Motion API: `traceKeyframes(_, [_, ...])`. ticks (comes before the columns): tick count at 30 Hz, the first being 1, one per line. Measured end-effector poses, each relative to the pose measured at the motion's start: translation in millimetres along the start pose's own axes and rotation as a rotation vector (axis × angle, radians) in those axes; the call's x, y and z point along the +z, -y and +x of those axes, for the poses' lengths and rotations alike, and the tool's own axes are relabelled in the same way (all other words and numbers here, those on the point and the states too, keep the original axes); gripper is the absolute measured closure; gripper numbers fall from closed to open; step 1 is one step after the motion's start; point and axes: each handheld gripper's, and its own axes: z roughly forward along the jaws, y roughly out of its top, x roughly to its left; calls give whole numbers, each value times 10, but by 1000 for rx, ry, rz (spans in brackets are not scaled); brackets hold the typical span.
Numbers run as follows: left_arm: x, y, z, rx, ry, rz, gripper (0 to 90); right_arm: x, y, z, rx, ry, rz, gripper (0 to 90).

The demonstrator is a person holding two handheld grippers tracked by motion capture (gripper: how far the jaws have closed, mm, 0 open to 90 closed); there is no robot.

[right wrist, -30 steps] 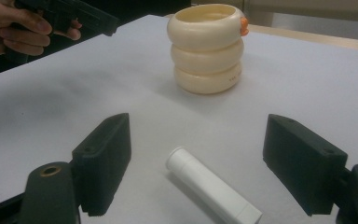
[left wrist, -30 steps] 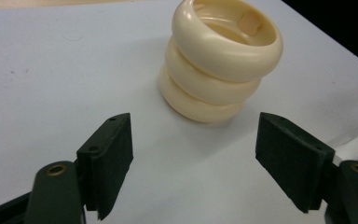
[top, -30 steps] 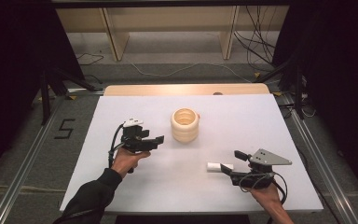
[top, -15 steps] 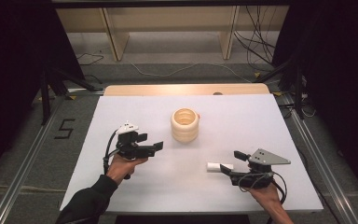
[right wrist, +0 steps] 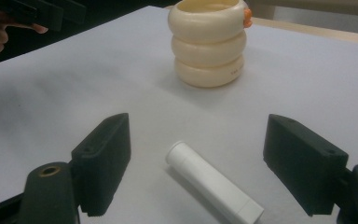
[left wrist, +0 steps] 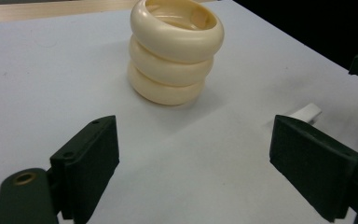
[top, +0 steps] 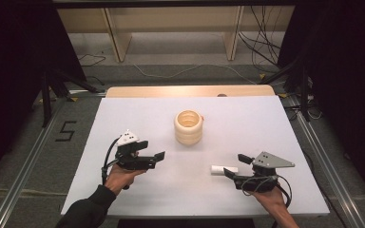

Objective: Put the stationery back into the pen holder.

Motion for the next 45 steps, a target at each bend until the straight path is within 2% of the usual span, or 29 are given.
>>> traceKeyframes(7, [-45, 66, -39, 24, 9, -12, 149, -10, -9, -9, -4, 2, 17, 237])
traceKeyframes(13, [-115, 100, -81, 48, -1, -34, 150, 6, -93, -31, -60, -32, 79, 236])
traceKeyframes(16, [-157, 126, -93, 51, -3, -55, 149, 35, -165, -39, -99, -49, 128, 236])
traceKeyframes(19, [-200, 144, -110, 47, -5, -70, 149, 95, -221, -58, -125, -82, 205, 235])
traceKeyframes(25, [-245, 197, -140, 50, -1, -65, 149, 266, -290, -41, -223, -101, 370, 254])
traceKeyframes(29, [-272, 226, -168, 51, 5, -62, 149, 401, -302, -9, -292, -98, 482, 267])
traceKeyframes(32, [-292, 245, -173, 53, 2, -56, 149, 495, -321, 7, -333, -116, 542, 293])
traceKeyframes(38, [-325, 262, -179, 46, 3, -56, 149, 645, -332, 4, -370, -133, 633, 302])
traceKeyframes(45, [-360, 277, -181, 46, 0, -57, 149, 751, -344, -41, -391, -140, 697, 337])
